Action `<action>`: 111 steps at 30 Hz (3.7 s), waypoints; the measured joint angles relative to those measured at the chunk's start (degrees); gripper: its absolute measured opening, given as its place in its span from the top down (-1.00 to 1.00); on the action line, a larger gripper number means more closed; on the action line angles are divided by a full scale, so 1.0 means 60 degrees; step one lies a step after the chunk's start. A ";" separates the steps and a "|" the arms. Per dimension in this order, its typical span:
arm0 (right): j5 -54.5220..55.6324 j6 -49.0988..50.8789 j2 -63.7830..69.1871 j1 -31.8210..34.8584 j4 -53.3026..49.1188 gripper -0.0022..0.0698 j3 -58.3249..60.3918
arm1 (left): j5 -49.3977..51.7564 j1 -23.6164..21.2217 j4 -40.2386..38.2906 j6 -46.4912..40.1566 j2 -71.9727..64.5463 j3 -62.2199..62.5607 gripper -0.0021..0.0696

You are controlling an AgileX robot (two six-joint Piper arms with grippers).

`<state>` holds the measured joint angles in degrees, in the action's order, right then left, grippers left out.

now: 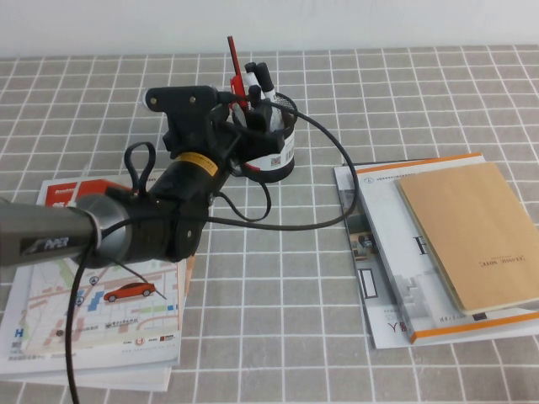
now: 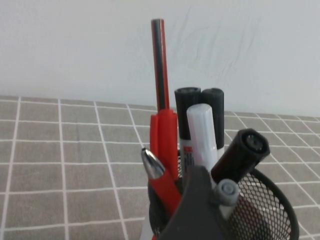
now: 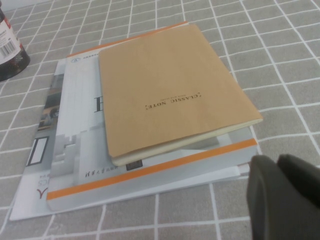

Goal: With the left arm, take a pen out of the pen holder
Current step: Pick up the pen from the pen holder, then place the pen on the table

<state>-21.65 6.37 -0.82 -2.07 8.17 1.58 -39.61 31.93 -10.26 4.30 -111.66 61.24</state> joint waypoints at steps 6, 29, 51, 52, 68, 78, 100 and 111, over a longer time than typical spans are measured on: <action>0.0000 0.0000 0.0000 0.0000 0.0000 0.97 0.0000 | -0.0110 0.0000 0.0000 0.0352 -0.0124 0.0137 -0.26; 0.0000 0.0000 0.0000 0.0000 0.0000 0.97 0.0000 | -0.0913 -0.0484 0.0353 0.1587 -0.0666 0.0151 0.15; 0.0000 0.0000 0.0000 0.0000 0.0000 0.97 0.0000 | -0.1015 -0.0484 0.1314 0.1571 -0.0666 0.0151 0.79; 0.0000 0.0000 0.0000 0.0000 0.0000 0.97 0.0000 | -0.1000 -0.0484 0.1314 0.1571 -0.0666 0.0151 0.79; 0.0000 0.0000 0.0000 0.0000 0.0000 0.97 0.0000 | -0.0231 -0.0484 0.1789 0.0789 0.0410 0.0151 0.79; 0.0000 0.0000 0.0000 0.0000 0.0000 0.97 0.0000 | 0.1541 -0.0484 0.1853 0.0725 0.1814 0.0151 0.79; 0.0000 0.0000 0.0000 0.0000 0.0000 0.97 0.0000 | 0.6602 0.1131 0.5881 0.1570 0.6492 -0.0776 0.79; 0.0000 0.0000 0.0000 0.0000 0.0000 0.97 0.0000 | 0.1985 0.2404 0.6518 0.1231 0.6933 -0.4041 0.79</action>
<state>-21.65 6.37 -0.82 -2.07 8.17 1.58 -27.70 46.35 28.84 11.69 -70.06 36.99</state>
